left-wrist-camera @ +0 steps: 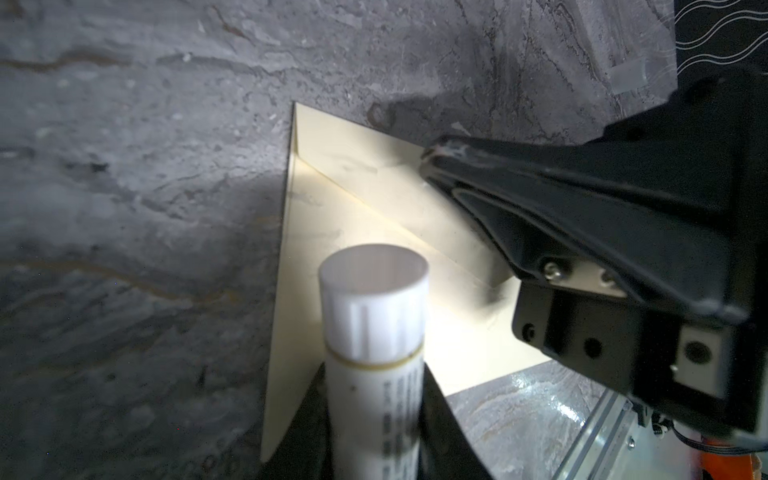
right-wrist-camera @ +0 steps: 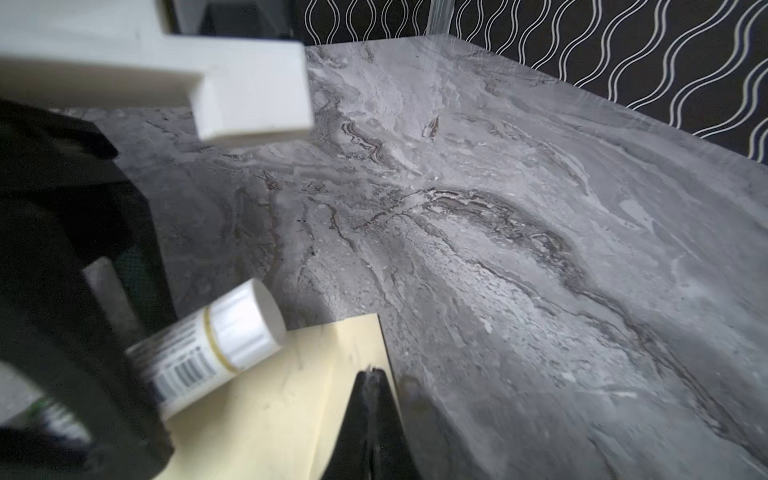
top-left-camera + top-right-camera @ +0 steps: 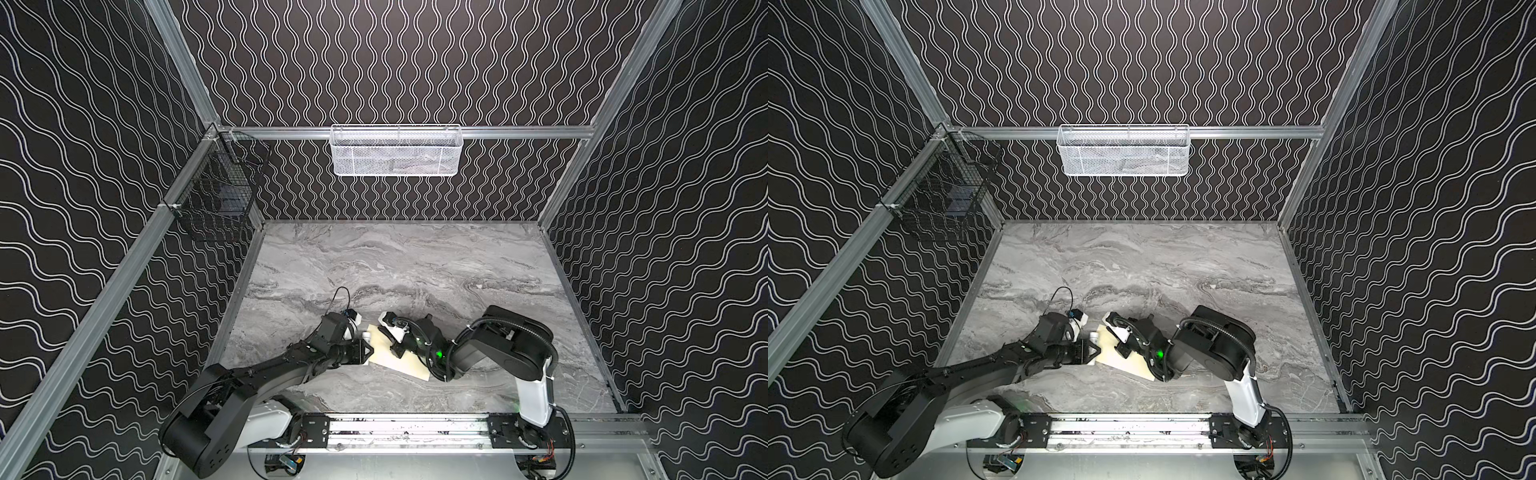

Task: Place the letter into the envelope and seal it
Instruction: 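Slide the right gripper fingertips along the flap, pressing it flat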

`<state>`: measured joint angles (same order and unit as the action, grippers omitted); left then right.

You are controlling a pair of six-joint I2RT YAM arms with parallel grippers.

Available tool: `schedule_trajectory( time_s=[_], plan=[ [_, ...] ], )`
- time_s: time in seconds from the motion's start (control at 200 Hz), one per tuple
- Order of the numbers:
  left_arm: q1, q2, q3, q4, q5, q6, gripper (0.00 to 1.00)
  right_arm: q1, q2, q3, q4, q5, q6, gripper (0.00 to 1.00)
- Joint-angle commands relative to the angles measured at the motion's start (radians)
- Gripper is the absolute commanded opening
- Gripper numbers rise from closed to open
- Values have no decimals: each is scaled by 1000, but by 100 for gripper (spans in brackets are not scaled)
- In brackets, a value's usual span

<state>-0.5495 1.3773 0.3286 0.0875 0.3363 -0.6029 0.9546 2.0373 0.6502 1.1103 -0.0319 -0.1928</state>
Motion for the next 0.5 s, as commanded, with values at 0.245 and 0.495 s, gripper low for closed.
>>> schedule_trajectory(
  time_s=[0.245,0.495],
  plan=[
    [2,-13,-4,13,0,-10,0,10,105,54,-85,-63,12,0],
    [2,-22,-10,11,-5,-18,0,23,-37,38,-124,-94,16,0]
  ],
)
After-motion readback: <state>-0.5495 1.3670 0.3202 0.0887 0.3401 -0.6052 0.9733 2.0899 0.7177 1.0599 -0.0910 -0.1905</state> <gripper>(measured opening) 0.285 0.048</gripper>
